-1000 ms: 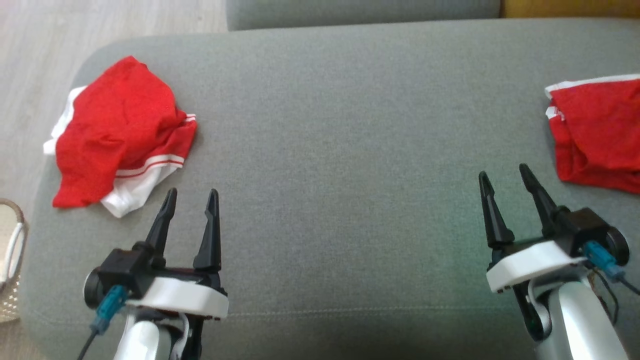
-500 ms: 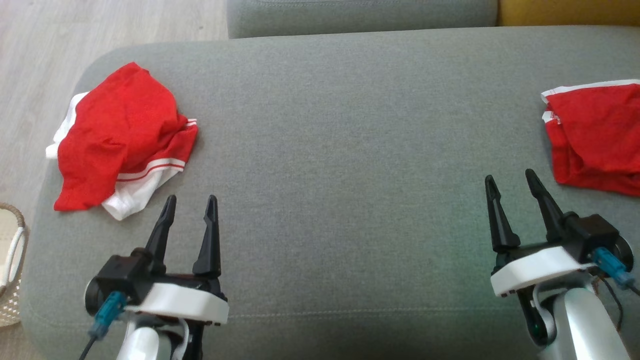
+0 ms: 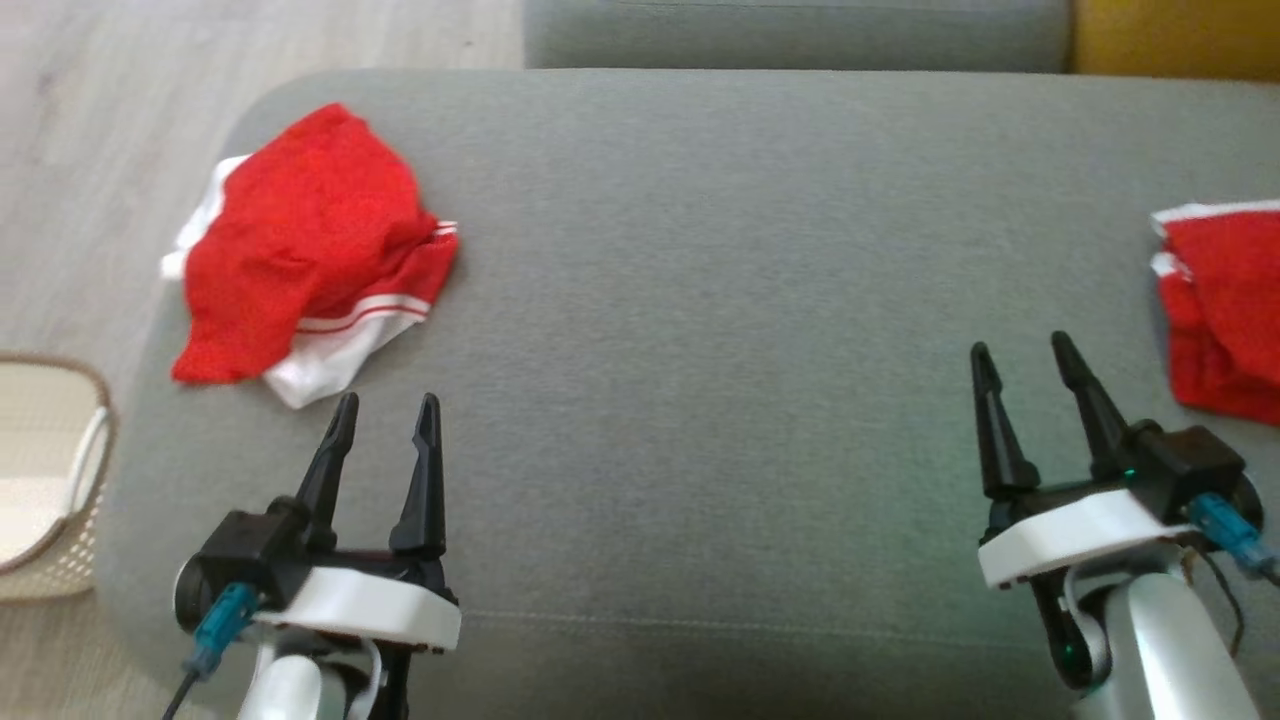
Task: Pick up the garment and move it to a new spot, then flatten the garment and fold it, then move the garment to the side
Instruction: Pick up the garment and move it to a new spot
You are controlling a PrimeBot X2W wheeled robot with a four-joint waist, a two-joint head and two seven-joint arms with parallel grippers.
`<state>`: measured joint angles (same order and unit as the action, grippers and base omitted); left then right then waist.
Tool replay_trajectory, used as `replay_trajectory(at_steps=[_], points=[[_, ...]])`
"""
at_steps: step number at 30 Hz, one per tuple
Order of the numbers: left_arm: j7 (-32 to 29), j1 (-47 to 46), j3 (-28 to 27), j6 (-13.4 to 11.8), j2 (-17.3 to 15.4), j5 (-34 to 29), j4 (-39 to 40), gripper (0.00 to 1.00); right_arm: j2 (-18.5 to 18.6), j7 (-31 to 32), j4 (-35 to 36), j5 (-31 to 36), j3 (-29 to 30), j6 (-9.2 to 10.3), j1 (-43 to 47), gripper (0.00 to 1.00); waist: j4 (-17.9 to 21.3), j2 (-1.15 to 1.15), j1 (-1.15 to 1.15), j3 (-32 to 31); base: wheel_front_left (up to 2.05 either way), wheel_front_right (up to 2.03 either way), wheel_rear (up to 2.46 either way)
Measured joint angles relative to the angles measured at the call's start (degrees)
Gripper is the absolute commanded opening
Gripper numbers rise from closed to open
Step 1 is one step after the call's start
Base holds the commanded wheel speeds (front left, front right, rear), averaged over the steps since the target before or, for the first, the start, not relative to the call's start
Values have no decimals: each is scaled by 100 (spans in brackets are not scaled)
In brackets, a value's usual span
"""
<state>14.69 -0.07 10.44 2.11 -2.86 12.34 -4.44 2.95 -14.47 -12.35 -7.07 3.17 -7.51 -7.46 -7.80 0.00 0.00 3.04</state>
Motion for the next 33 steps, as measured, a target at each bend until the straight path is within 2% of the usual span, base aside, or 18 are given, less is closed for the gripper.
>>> replay_trajectory(at_steps=[9,20,26,33], points=[[0,38,-62,47,2,-21,-5,100,-2,0,-4,-27,-535,0,80,100,-711,0,0,-112,0,0,0],[0,260,-119,93,0,-127,-18,100,-4,0,-30,-310,-781,0,252,100,-1473,0,0,-302,0,0,0],[0,375,-193,99,-1,-167,-21,100,-5,0,-47,-360,-892,0,286,100,-1672,0,0,-395,0,0,0],[0,375,-269,124,-2,-187,-20,100,-5,0,-73,-360,-903,0,346,100,-1697,0,0,-431,0,0,0]])
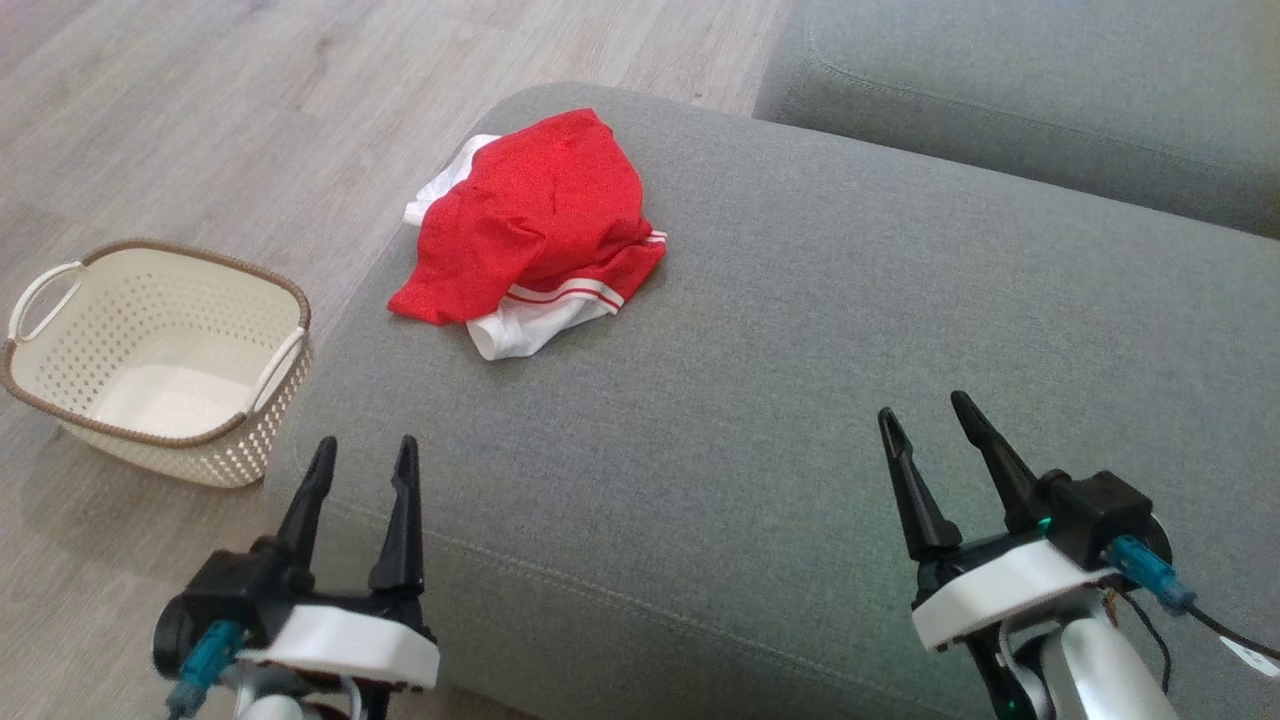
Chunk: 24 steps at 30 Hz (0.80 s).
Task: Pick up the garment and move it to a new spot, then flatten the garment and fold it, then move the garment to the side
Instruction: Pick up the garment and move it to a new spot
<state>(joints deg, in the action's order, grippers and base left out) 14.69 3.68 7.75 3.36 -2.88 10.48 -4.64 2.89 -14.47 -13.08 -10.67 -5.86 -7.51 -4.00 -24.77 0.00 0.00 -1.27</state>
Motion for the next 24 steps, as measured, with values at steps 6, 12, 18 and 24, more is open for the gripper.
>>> replay_trajectory(at_steps=[6,12,18,24], points=[[0,-36,-198,2,2,102,31,100,0,0,3,21,25,0,-5,100,37,0,0,124,0,0,0],[0,-662,-504,244,-78,133,-290,100,1,0,102,307,65,0,-215,100,147,0,0,535,0,0,0],[-424,-2134,-439,378,-691,781,-1165,100,10,78,460,728,153,0,-884,100,332,0,0,1193,0,0,0],[-1217,-3454,181,403,-1469,1536,-1559,100,16,294,964,1017,146,0,-1373,100,530,0,0,1833,0,0,0]])
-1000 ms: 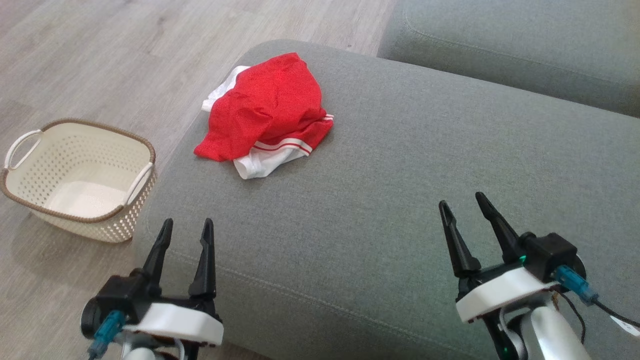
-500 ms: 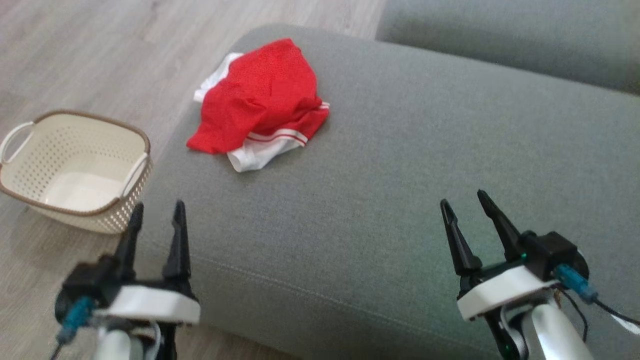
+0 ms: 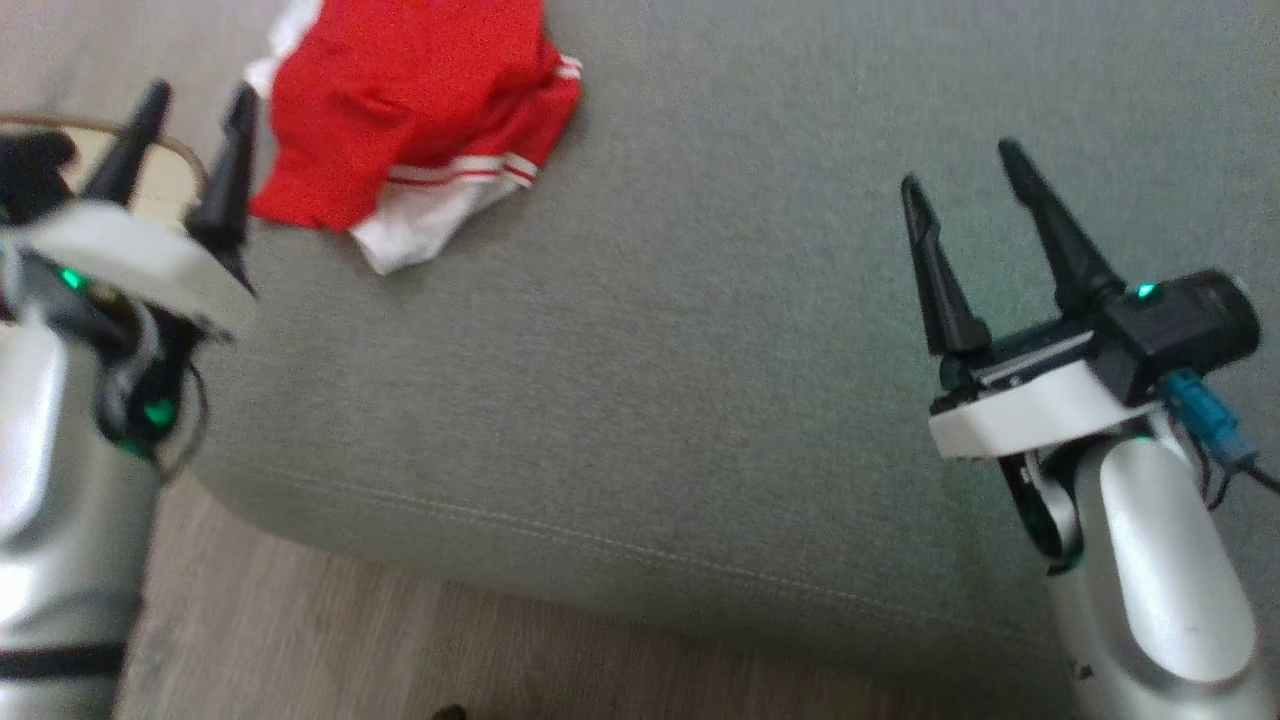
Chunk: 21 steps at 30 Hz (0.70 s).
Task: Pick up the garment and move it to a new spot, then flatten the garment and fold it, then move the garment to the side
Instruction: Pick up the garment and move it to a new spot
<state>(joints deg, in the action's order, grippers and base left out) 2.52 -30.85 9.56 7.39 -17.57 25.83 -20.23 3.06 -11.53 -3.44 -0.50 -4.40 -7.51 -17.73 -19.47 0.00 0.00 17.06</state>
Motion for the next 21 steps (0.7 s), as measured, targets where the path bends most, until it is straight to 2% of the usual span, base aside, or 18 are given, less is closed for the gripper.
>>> replay_trajectory(at_steps=[4,9,12,21], points=[[-597,-775,401,10,-422,489,-659,100,22,98,279,34,-25,0,-202,100,181,0,0,467,0,0,0],[-1218,-1497,733,10,-493,1166,-1440,100,27,155,480,114,-154,0,-350,100,437,0,0,932,0,0,0],[-1663,-1952,991,12,-620,1292,-2069,100,36,189,573,134,-255,0,-449,100,683,0,-1,1182,0,0,0],[-1965,-2680,1346,11,-748,1282,-3101,100,45,57,753,93,-171,0,-513,100,1167,0,-1,1538,0,0,0]])
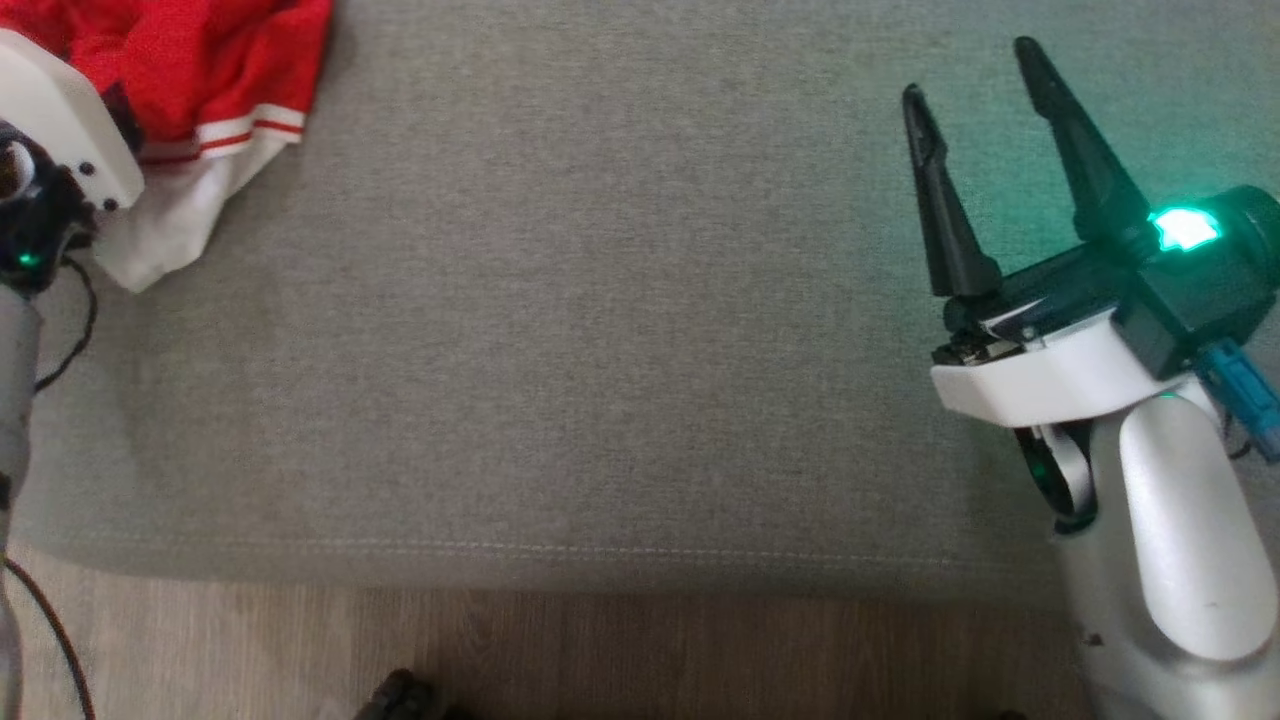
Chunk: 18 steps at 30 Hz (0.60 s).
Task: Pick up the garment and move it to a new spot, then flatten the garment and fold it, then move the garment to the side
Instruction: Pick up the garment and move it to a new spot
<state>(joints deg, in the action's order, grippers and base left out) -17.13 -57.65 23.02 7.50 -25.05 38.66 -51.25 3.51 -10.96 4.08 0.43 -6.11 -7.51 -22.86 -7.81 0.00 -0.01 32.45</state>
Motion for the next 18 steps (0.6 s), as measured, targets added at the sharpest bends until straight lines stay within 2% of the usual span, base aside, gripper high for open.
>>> replay_trajectory(at_steps=[2,3,4,8,11,14,18], points=[[-74,-124,53,0,-26,-9,-175,100,1,-36,0,0,10,1,0,100,66,0,0,42,0,0,0],[-115,-187,88,1,-40,-4,-244,84,1,-48,0,0,10,0,0,100,92,0,0,60,0,0,0],[-149,-242,152,1,-59,33,-265,0,1,-53,0,0,10,0,0,100,114,0,0,73,0,0,0],[-209,-342,397,-3,-129,267,-304,0,2,-112,-2,-2,44,0,-2,100,170,0,0,66,0,0,0],[-20,-339,491,-2,-146,343,-397,0,2,-118,-22,-36,66,0,-5,100,169,0,0,-8,0,0,0],[387,-329,595,0,-151,328,-505,0,2,-170,-98,-45,79,0,-5,100,159,0,0,-127,0,0,0],[1352,-336,578,0,-162,275,-515,0,2,-198,-238,-170,99,0,-3,100,142,0,0,-364,0,0,0]])
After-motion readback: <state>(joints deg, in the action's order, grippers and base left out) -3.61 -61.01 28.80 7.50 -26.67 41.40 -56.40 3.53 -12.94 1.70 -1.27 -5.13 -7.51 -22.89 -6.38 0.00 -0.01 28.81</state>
